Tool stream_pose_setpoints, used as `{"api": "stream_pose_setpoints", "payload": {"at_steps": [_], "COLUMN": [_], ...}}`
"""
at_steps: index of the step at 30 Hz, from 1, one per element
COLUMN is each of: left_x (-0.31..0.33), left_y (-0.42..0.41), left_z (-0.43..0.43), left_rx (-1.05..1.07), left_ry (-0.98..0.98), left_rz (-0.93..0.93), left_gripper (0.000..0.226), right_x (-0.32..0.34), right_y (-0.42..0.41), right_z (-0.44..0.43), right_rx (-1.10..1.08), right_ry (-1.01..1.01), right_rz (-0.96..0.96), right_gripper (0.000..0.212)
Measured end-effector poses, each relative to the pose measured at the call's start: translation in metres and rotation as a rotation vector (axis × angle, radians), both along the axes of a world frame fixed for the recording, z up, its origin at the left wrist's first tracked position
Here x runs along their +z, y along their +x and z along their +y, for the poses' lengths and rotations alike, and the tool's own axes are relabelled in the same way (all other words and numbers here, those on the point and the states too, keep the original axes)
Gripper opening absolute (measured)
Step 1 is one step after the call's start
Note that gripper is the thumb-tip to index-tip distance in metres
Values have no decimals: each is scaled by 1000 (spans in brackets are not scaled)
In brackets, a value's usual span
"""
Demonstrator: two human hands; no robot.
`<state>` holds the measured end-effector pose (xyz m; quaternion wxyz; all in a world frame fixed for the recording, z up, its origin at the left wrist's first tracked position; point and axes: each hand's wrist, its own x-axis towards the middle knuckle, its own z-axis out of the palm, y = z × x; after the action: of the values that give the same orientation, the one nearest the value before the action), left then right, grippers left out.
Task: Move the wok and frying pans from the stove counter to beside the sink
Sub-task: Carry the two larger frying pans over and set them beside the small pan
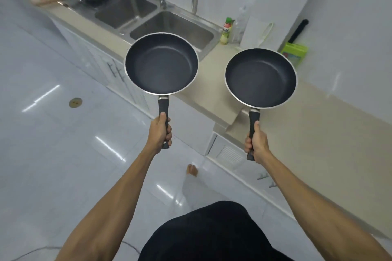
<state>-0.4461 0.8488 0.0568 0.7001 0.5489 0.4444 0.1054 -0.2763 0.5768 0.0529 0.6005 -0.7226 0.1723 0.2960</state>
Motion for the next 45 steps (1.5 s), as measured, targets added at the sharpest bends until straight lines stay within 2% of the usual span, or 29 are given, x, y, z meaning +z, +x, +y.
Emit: {"api": "stream_pose_setpoints", "payload": {"at_steps": [4, 9, 13, 18, 26, 31, 38, 45], "left_x": [-11, -23, -19, -17, -12, -11, 19, 20], "left_y": [-19, -44, -35, -27, -39, -66, -105, -132], "left_z": [56, 139, 201, 254, 392, 493, 694, 833], "left_rx": [101, 216, 331, 412, 516, 472, 393, 393], "left_ry": [17, 10, 14, 36, 119, 123, 179, 168], "left_rz": [24, 98, 92, 73, 65, 73, 66, 54], "left_gripper": [39, 39, 38, 40, 40, 40, 42, 41], "right_x": [-3, -20, -12, -12, -7, -5, 13, 14], "right_y": [18, 27, 57, 76, 72, 52, 11, -8], "right_z": [82, 193, 272, 366, 543, 648, 836, 975], "right_rx": [140, 349, 492, 565, 685, 691, 641, 608], "right_ry": [-41, -40, -59, -61, -8, -6, 50, 54], "right_rz": [-46, 8, -11, -11, -32, -31, -55, -69], "right_gripper": [55, 57, 59, 58, 56, 55, 58, 57]}}
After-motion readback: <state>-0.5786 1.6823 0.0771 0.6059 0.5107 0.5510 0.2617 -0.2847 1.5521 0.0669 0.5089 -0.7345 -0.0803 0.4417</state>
